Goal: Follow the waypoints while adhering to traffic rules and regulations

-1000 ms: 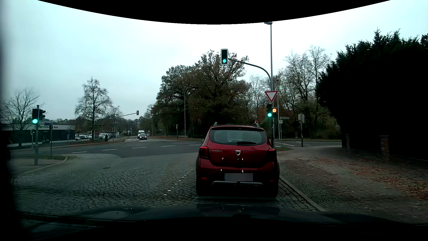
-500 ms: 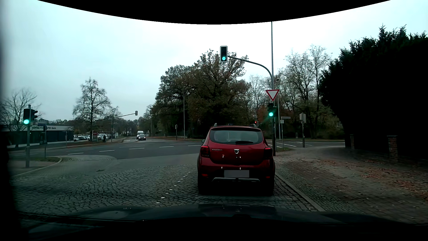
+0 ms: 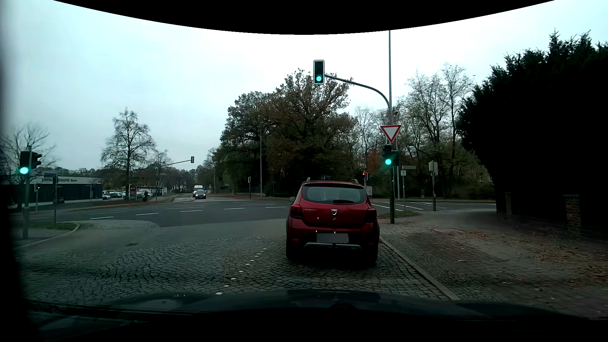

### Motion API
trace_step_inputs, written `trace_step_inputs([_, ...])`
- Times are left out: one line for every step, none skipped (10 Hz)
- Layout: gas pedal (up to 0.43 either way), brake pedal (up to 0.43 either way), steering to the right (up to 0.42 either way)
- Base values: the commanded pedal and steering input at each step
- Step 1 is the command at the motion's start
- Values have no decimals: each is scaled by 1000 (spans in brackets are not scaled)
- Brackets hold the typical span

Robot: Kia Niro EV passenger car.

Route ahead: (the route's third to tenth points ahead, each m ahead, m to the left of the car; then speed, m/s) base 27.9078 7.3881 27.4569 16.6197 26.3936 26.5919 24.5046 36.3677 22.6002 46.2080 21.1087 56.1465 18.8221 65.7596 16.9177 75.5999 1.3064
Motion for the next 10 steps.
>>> trace_step_inputs([98,0,4])
trace_step_inputs([118,0,4])
trace_step_inputs([118,0,2])
trace_step_inputs([118,0,-4])
trace_step_inputs([118,0,-4])
trace_step_inputs([118,0,-4])
trace_step_inputs([130,0,-6])
trace_step_inputs([130,0,-8])
trace_step_inputs([130,0,-9])
trace_step_inputs([130,0,-10])
